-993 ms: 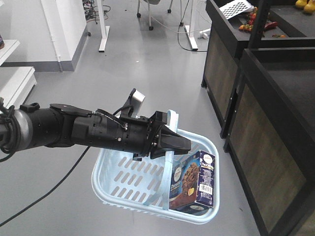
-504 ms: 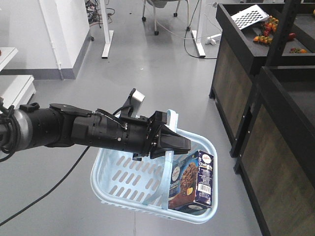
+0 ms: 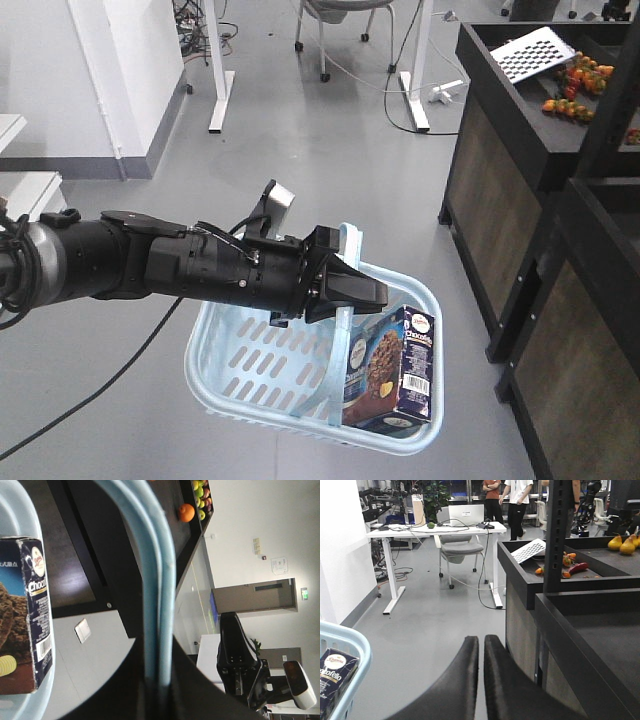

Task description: Left arm holds basket, right arm returns cookies

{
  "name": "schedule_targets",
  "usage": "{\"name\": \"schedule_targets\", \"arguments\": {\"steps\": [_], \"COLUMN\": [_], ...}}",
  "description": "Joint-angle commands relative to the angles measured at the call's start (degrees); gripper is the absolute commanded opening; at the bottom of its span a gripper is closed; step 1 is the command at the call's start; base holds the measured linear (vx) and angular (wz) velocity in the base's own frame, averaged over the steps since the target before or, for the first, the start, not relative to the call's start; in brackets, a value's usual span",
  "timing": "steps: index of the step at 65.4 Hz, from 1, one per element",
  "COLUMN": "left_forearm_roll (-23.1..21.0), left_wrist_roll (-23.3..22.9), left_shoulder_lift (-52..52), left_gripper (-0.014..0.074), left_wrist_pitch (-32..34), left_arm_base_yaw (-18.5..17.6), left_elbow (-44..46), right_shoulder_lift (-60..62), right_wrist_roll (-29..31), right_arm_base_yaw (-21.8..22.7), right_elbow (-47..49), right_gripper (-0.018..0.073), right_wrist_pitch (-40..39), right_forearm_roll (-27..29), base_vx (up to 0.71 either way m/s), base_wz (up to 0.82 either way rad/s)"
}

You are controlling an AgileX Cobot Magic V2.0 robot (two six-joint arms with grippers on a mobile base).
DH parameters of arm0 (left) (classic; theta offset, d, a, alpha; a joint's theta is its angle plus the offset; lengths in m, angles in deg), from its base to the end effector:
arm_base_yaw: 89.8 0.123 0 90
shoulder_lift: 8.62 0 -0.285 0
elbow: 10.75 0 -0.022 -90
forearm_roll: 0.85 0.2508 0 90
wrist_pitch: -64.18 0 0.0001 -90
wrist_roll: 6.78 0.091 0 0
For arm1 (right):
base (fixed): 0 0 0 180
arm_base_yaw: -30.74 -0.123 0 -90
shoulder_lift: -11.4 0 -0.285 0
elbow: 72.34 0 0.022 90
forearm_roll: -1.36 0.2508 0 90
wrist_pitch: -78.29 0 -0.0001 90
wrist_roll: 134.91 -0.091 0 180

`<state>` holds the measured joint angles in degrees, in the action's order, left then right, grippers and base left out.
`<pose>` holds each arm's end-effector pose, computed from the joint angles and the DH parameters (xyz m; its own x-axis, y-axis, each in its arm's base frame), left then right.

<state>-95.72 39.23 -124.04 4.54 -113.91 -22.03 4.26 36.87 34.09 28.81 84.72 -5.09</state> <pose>0.3125 -0.2256 0.2261 -0.9812 -0.0110 -0.1927 0.1839 0.2501 -0.9506 0.0566 -0.0045 0.1940 -0.0392 0.0339 -0.9987 0.0723 0.9969 0.0310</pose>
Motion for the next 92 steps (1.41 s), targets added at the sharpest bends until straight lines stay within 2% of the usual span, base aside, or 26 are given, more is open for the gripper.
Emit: {"name": "schedule_targets", "arguments": {"steps": [1, 68, 92], "left_forearm_roll": [-6.7, -6.7, -6.7], "left_wrist_roll": [0.8, 0.8, 0.8], "left_shoulder_lift": [3.7, 3.7, 3.7], "left_gripper": [-0.0003, -0.0003, -0.0003], "left_wrist_pitch": [-3.7, -3.7, -3.7], "left_arm_base_yaw": [-0.3, -0.3, -0.3], "left_elbow": [1.6, 1.6, 1.6], "right_shoulder_lift": [0.5, 0.5, 0.5], "right_wrist_roll": [0.3, 0.3, 0.3], "right_arm_base_yaw": [0.0, 0.0, 0.0], "right_elbow": [-1.0, -1.0, -1.0], "right_gripper": [-0.0006, -0.0006, -0.0006], "right_wrist_pitch": [-4.0, -4.0, -4.0], "right_forearm_roll": [-0.7, -0.7, -0.7], "base_vx": [0.32, 0.29, 0.29], "base_wz": [0.05, 0.06, 0.47]}}
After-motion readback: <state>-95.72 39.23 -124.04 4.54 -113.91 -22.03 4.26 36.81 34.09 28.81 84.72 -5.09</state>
